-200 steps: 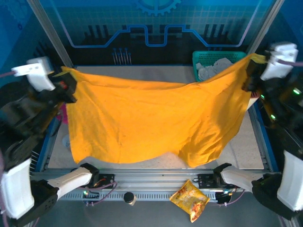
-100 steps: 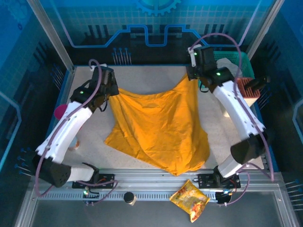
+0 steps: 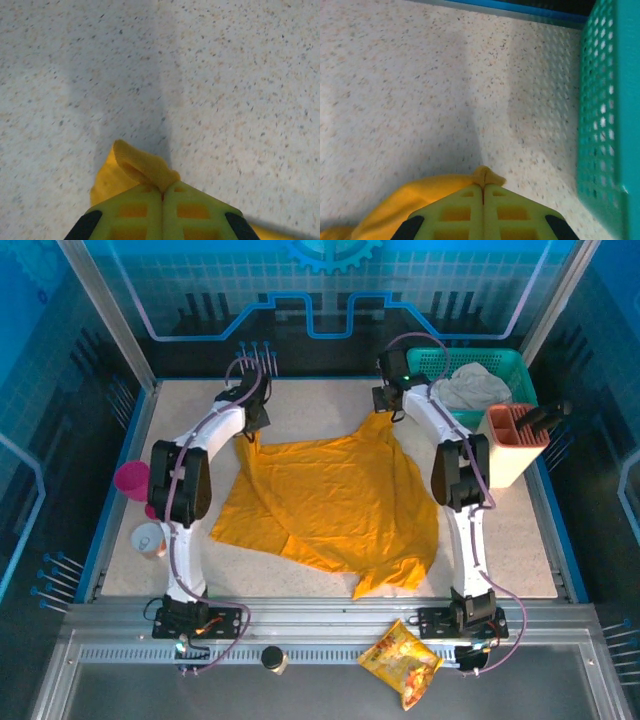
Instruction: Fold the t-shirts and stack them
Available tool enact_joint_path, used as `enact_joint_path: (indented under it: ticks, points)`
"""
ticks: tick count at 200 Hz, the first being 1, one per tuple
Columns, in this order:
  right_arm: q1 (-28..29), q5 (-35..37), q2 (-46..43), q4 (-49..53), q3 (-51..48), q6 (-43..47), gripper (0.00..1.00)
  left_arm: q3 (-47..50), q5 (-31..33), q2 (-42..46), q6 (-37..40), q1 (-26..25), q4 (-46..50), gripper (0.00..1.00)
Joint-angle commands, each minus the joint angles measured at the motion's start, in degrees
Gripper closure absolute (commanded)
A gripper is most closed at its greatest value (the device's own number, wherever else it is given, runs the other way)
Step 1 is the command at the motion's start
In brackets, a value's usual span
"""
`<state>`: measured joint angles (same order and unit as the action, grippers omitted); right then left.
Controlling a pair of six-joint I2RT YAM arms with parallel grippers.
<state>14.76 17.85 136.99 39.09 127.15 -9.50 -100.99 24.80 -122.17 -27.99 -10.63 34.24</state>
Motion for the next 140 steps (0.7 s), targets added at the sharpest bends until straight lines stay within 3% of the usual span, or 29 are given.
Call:
enact_joint_path:
  ticks: [1,19,26,34,36,43,58,67,82,113,124,140]
  points:
    - [-0.76,-0.59,4.83,3.53,9.67,-2.59,1.0,-5.24,3.41,-2.18,1.0,0.17,2.24,1.0]
    - [-1.39,-1.59,8.84,5.0,15.69,-4.42,1.0,-7.11,5.08,-3.53,0.89,0.59,2.42,0.99]
    - [-1.7,-2.16,9.87,5.21,17.47,-5.45,1.0,-7.94,5.19,-4.11,0.91,0.84,2.62,0.84]
    - [-2.08,-3.34,10.82,5.45,19.01,-6.61,1.0,-8.85,4.73,-4.85,0.83,1.26,2.99,0.54]
    - [-2.21,-3.87,11.01,5.46,19.32,-6.9,0.96,-9.09,4.49,-5.01,0.81,1.35,3.05,0.44]
    - [-2.59,-5.56,11.36,5.47,20.06,-7.82,0.8,-9.96,3.93,-5.63,0.79,1.64,3.62,0.26]
    - [-3.17,-9.24,10.7,5.58,20.07,-9.52,0.51,-10.91,3.51,-5.93,1.27,1.79,4.82,0.1]
    - [-3.19,-10.09,9.45,6.03,19.44,-9.54,0.41,-9.62,3.31,-4.54,1.8,1.76,4.65,0.07]
    - [-2.69,-10.04,5.73,6.67,16.82,-8.29,0.34,-3.71,2.48,0.91,2.77,1.67,0.87,0.02]
    - [-0.96,-9.35,-8.55,6.99,4.63,-4.76,0.31,7.72,0.68,17.14,2.08,1.66,-0.53,0.01]
    - [-0.29,-8.87,-15.07,7.13,-2.21,-3.98,0.34,10.17,0.05,22.55,1.06,1.67,4.04,0.12]
    - [0.2,-8.62,-24.72,7.14,-14.04,-4.33,0.41,14.56,-1.18,29.47,-1.11,1.58,11.23,0.47]
